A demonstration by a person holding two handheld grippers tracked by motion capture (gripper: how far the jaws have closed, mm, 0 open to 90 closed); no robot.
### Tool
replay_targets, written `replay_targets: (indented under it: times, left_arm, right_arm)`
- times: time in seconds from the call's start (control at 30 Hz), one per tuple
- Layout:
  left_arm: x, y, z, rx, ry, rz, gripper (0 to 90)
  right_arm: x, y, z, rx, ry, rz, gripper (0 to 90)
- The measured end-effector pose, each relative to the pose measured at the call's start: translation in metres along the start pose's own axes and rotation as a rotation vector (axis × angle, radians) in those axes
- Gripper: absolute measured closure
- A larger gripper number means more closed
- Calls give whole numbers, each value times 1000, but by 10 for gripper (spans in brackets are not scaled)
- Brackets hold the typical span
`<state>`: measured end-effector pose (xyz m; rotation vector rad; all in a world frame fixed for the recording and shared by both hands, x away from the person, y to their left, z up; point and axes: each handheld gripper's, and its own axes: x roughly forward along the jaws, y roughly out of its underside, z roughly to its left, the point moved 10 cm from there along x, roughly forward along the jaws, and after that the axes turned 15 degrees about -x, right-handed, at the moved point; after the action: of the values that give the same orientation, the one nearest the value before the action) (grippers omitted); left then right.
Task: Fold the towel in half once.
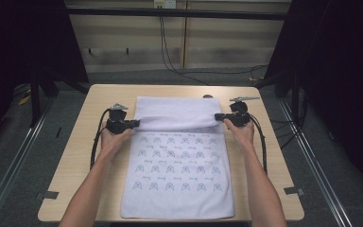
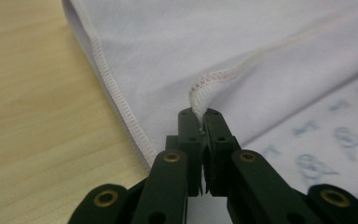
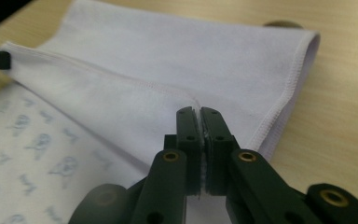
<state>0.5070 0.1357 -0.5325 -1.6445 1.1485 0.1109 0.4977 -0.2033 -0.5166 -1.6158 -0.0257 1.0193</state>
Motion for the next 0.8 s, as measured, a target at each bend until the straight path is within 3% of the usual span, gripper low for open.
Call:
replay_targets:
  times: [0.07, 0.13, 0.23, 0.27, 0.37, 0.47, 0.53, 0.57, 0.63, 0.7, 0.77, 0.8]
  left_arm:
    - [-20, -10, -13, 8, 67, -33, 875]
    - [-41, -17, -24, 59, 104, -43, 875]
    - [-74, -22, -42, 75, 194, -92, 874]
    - [-83, -21, -47, 92, 205, -94, 875]
    - [-104, -4, -58, 114, 206, -70, 874]
    - [-126, 21, -74, 149, 250, -60, 875]
    - [-141, 29, -81, 158, 271, -71, 874]
    - [-148, 30, -85, 159, 291, -83, 874]
    - [-160, 30, -92, 176, 288, -94, 873]
    - [-172, 31, -103, 182, 320, -106, 874]
    - [-177, 41, -106, 220, 294, -89, 873]
    - [-177, 49, -106, 219, 294, -74, 873]
  right_arm:
    - [-13, -7, 3, -11, -33, -45, 874]
    - [-31, -14, 7, -34, -53, -77, 874]
    - [-53, -20, 13, -57, -84, -77, 873]
    - [-62, -23, 18, -58, -118, -85, 873]
    - [-89, -25, 39, -108, -154, -106, 873]
    - [-111, -16, 60, -166, -177, -117, 873]
    - [-127, -8, 73, -175, -209, -136, 873]
    - [-137, -3, 82, -187, -213, -142, 873]
    - [-144, -3, 88, -197, -220, -149, 873]
    - [-158, -5, 99, -224, -218, -168, 873]
    - [-172, -5, 110, -248, -217, -186, 873]
    - [-176, -1, 115, -258, -225, -188, 873]
